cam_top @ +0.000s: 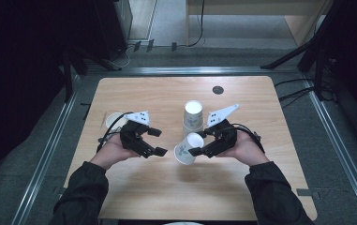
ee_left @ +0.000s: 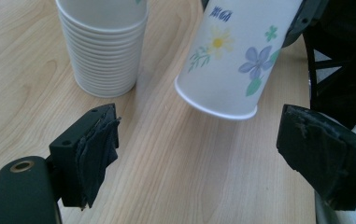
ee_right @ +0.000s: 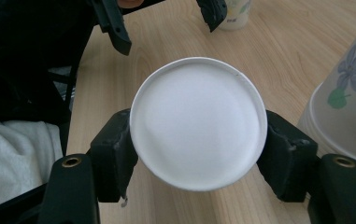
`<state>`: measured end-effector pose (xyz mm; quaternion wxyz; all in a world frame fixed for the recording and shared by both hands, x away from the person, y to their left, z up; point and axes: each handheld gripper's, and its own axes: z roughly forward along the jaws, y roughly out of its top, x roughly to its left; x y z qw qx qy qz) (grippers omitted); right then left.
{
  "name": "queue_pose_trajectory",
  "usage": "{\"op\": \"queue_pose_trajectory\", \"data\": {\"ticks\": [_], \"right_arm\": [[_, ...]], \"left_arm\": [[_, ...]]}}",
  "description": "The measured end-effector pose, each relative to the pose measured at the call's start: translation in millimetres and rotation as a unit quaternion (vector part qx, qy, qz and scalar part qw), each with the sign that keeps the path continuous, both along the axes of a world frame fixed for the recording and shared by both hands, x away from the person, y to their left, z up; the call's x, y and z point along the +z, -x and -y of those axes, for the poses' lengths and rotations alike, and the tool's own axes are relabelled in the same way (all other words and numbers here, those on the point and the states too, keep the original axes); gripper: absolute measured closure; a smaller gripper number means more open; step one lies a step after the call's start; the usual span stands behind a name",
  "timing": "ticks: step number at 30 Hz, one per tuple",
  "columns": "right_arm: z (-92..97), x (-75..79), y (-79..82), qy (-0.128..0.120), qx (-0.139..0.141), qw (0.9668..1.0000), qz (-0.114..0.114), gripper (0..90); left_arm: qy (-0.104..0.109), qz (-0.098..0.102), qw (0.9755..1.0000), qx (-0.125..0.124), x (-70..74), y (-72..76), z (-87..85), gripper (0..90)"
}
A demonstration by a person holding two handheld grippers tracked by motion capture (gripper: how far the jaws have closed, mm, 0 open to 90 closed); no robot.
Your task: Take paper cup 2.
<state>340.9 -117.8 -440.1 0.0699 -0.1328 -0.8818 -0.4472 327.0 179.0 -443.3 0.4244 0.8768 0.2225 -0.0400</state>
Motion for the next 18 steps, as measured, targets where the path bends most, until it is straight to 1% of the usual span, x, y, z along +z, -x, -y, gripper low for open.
{"op": "queue_pose_trajectory", "data": {"ticks": [2,4,5,6,10,13,15,18], "right_arm": [[-0.2,-3.6,-0.8,-0.005,-0.001,1.0000,-0.003,34.8],[0.5,-7.6,-2.0,-0.014,-0.005,0.9998,-0.014,34.9],[0.5,-9.4,-2.4,-0.012,-0.008,0.9998,-0.016,34.9],[0.4,-10.7,-2.6,-0.011,-0.011,0.9998,-0.013,34.9],[-1.2,-13.5,-2.1,-0.018,-0.017,0.9996,-0.015,34.9],[-3.4,-14.0,-0.9,-0.019,-0.014,0.9996,-0.016,34.9],[-4.8,-14.3,-0.1,-0.022,-0.013,0.9995,-0.019,34.8],[-6.1,-14.3,1.2,-0.021,-0.010,0.9995,-0.022,34.8]], "left_arm": [[0.003,-0.002,1.0000,-0.003,-1.2,-0.2,2.8,13.2],[0.007,-0.004,0.9999,-0.008,-2.8,-1.0,5.9,13.2],[0.009,-0.006,0.9999,-0.010,-3.8,-1.5,8.0,13.3],[0.008,-0.005,0.9999,-0.012,-4.8,-1.9,10.2,13.3],[0.004,-0.005,0.9996,-0.026,-8.7,-1.8,18.4,13.3],[0.005,-0.003,0.9994,-0.034,-11.1,-1.9,22.4,13.5],[0.012,-0.005,0.9993,-0.036,-12.7,-2.6,23.9,13.7],[0.012,-0.007,0.9989,-0.044,-14.4,-3.3,25.7,14.3]]}}
